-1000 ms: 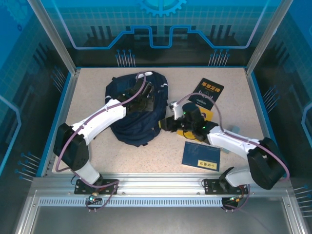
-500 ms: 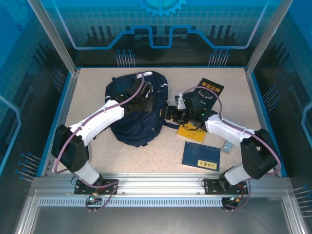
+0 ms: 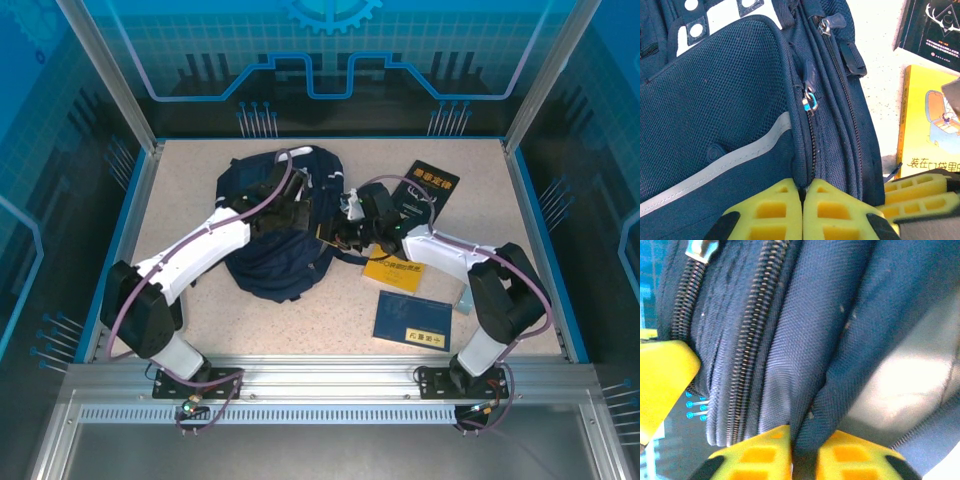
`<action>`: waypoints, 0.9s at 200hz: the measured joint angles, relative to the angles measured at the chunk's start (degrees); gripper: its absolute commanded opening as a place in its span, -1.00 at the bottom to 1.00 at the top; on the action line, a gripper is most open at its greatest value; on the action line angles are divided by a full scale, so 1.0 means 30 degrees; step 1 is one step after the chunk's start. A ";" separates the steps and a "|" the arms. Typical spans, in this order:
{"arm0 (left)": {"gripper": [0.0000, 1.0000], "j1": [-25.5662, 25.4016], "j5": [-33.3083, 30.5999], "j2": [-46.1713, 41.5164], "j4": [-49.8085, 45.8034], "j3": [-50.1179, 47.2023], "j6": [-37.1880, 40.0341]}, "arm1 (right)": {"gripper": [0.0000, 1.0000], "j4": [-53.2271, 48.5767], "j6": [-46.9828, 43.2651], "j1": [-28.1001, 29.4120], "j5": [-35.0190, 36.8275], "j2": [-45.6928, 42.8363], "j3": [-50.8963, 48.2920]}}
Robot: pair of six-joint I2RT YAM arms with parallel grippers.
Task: Pack the student bag
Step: Unzip the student bag at the top-center of the table.
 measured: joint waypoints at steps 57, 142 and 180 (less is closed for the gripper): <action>0.27 0.0109 -0.0335 -0.4415 -0.0750 -0.1239 -0.1639 | -1.00 -0.0051 0.0204 0.0408 -0.0248 0.1399 0.1545; 0.01 -0.0648 0.0372 -0.8539 -0.2259 -0.6834 -0.6280 | -1.00 -0.0058 0.0576 0.1341 -0.0189 0.3351 0.5195; -0.11 -0.1333 0.0306 -0.7533 -0.1246 -0.7941 -0.8153 | -1.00 -0.0073 0.0721 0.1566 -0.0182 0.3687 0.5362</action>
